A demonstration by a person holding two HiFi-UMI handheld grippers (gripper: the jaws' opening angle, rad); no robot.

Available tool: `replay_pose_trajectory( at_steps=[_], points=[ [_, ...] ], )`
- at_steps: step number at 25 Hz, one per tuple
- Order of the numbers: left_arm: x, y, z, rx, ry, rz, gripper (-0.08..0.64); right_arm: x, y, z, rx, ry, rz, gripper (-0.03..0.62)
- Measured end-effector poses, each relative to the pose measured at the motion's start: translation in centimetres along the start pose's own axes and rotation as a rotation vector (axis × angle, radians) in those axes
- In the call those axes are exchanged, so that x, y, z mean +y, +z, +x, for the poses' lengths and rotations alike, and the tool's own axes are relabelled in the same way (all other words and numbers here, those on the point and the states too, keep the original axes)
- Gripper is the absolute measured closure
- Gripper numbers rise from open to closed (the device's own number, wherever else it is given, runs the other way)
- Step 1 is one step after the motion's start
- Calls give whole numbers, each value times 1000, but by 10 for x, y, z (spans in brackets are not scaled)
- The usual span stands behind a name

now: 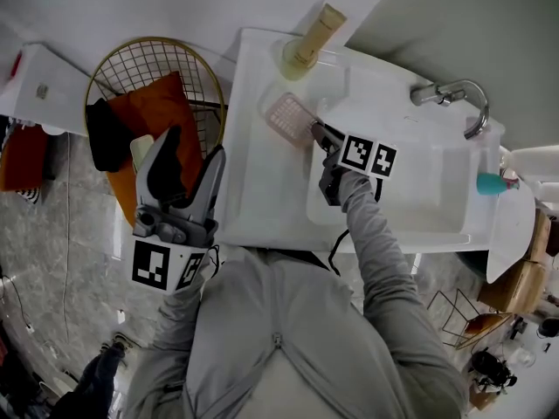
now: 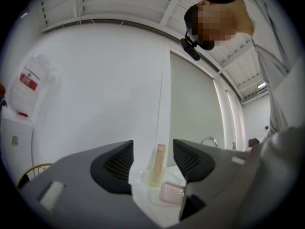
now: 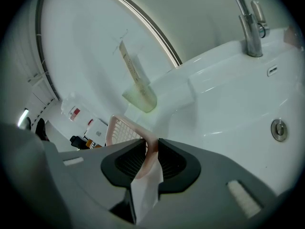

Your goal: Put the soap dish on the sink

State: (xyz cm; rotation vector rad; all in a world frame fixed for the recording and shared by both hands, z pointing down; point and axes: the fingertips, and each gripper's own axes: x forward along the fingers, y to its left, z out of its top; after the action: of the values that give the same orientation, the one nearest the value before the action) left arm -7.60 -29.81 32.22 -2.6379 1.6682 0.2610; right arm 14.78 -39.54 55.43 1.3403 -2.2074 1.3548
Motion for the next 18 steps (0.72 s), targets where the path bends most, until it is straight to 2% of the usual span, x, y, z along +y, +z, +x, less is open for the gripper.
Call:
replay_pose_trajectory(
  at_steps=[18],
  points=[
    [8, -5, 3, 15, 16, 2, 276, 9, 2, 26, 57, -14, -116, 508]
  ],
)
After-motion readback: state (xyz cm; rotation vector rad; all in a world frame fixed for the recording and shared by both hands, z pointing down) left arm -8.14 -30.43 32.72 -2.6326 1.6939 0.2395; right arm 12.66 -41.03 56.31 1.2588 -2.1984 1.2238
